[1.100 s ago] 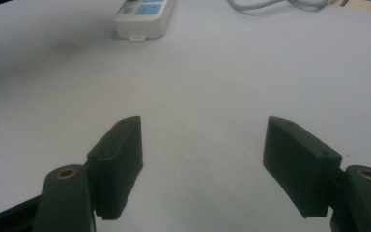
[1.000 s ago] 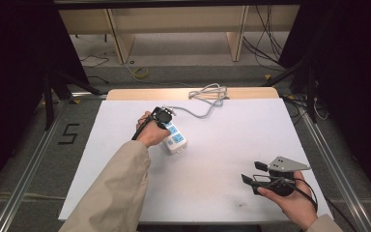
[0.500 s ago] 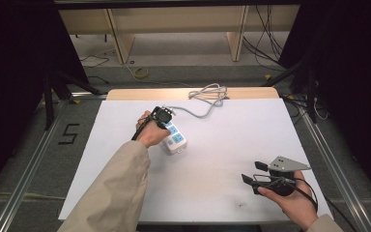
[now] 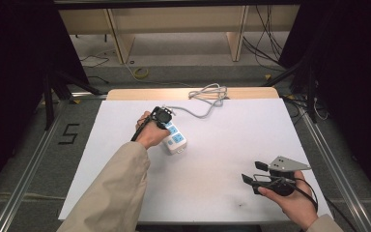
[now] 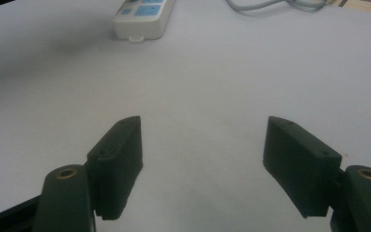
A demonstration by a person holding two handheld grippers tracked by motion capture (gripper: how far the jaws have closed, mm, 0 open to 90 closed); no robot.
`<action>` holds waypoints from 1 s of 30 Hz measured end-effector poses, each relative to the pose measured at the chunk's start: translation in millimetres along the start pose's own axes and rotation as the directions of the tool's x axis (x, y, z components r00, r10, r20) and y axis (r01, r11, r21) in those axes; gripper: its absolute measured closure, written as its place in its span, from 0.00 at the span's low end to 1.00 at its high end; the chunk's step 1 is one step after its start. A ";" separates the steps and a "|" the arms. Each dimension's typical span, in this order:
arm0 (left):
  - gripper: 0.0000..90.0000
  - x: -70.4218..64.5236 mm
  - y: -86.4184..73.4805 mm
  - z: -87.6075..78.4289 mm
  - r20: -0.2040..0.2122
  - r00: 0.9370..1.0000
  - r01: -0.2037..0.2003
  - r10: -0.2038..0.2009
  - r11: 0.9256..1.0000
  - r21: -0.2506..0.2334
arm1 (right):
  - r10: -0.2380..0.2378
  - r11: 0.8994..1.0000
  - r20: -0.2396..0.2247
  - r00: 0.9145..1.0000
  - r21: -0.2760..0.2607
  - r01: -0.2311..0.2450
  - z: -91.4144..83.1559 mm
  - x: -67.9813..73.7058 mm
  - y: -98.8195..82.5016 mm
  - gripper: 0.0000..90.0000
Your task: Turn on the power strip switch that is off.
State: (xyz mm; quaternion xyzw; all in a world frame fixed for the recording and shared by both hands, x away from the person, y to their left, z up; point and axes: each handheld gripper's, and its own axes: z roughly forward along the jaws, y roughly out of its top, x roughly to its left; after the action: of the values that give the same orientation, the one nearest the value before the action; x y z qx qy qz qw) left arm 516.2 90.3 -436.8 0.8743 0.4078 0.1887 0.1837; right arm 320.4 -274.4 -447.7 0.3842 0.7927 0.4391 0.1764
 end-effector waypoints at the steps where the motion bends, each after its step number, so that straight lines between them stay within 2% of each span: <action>1: 1.00 0.2 0.0 -0.9 -0.002 1.000 0.003 -0.003 1.000 -0.009 | -0.001 1.000 0.000 1.000 0.000 0.001 0.0 0.0 0.0 0.34; 8: 0.99 2.1 -4.4 -7.3 0.002 1.000 0.023 -0.023 0.999 -0.043 | 0.000 1.000 -0.001 1.000 0.001 0.000 0.1 0.0 -0.1 0.34; 10: 0.93 3.2 -5.8 -8.6 0.001 1.000 0.030 -0.030 0.998 -0.050 | 0.000 1.000 -0.001 1.000 0.001 0.000 0.1 0.2 0.0 0.34; 15: 0.90 5.0 -8.3 -13.5 0.006 0.999 0.045 -0.045 0.996 -0.075 | 0.001 1.000 -0.001 1.000 0.002 -0.001 0.2 0.3 0.0 0.34; 16: 0.88 5.8 -8.5 -14.9 0.006 0.999 0.037 -0.037 0.996 -0.076 | 0.000 1.000 0.000 1.000 0.002 0.000 0.2 0.3 0.0 0.34; 21: 0.78 5.1 -11.3 -20.7 0.018 0.999 0.050 -0.048 0.993 -0.107 | -0.001 1.000 0.000 1.000 0.001 0.001 0.0 0.3 0.0 0.34; 27: 0.61 3.6 -15.1 -26.7 0.061 0.994 0.098 -0.089 0.981 -0.167 | -0.001 1.000 0.000 1.000 0.003 0.001 0.2 0.5 0.0 0.34; 30: 0.53 2.7 -16.6 -30.1 0.066 0.995 0.091 -0.081 0.980 -0.174 | 0.000 1.000 0.001 1.000 0.003 0.000 0.2 0.5 0.0 0.34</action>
State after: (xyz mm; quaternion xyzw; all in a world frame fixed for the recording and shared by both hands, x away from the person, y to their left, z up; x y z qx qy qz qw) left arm 492.7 107.4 -418.3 0.8411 0.4213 0.1904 0.2806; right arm 320.3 -273.9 -447.8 0.3845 0.7933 0.4379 0.1762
